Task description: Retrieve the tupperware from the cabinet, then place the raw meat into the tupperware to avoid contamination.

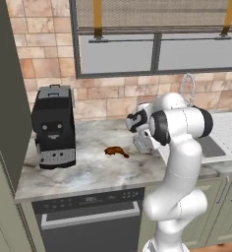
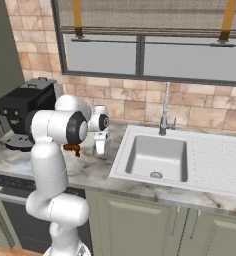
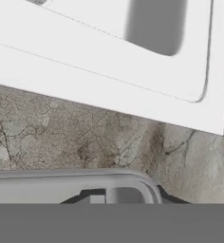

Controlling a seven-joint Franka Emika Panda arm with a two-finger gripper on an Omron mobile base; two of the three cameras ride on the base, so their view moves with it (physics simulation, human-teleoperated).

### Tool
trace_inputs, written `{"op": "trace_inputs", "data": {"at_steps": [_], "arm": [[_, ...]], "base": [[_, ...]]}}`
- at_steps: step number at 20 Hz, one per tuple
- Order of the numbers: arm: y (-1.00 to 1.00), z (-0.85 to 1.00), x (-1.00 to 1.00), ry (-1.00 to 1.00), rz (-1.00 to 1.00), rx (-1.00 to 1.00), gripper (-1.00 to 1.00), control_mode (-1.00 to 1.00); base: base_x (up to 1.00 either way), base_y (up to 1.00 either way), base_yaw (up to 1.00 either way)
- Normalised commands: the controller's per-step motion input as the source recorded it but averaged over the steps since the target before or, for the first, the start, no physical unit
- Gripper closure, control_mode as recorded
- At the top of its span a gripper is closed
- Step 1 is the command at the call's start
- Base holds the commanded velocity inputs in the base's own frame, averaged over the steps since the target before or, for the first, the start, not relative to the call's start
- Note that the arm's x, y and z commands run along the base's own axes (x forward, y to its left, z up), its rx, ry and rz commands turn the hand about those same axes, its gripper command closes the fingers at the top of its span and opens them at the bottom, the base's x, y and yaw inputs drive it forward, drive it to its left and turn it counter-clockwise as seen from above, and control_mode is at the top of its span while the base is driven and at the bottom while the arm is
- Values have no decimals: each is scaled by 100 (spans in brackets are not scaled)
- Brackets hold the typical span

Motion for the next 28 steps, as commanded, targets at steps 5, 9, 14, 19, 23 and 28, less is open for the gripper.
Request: {"op": "trace_inputs", "data": {"at_steps": [5, 9, 14, 19, 23, 28], "arm": [[0, -23, 5, 0, 0, 0, 100, -100], [1, -21, 1, 0, 1, 2, 100, -100], [4, -25, 1, 0, 2, 5, 100, -100], [1, -13, 1, 0, 1, 1, -100, -100], [0, -1, 0, 0, 0, 0, -100, -100], [0, 0, 0, 2, 0, 0, -100, -100]], "base": [[0, 0, 0], [0, 0, 0], [0, 0, 0], [0, 0, 0], [0, 0, 0], [0, 0, 0]]}}
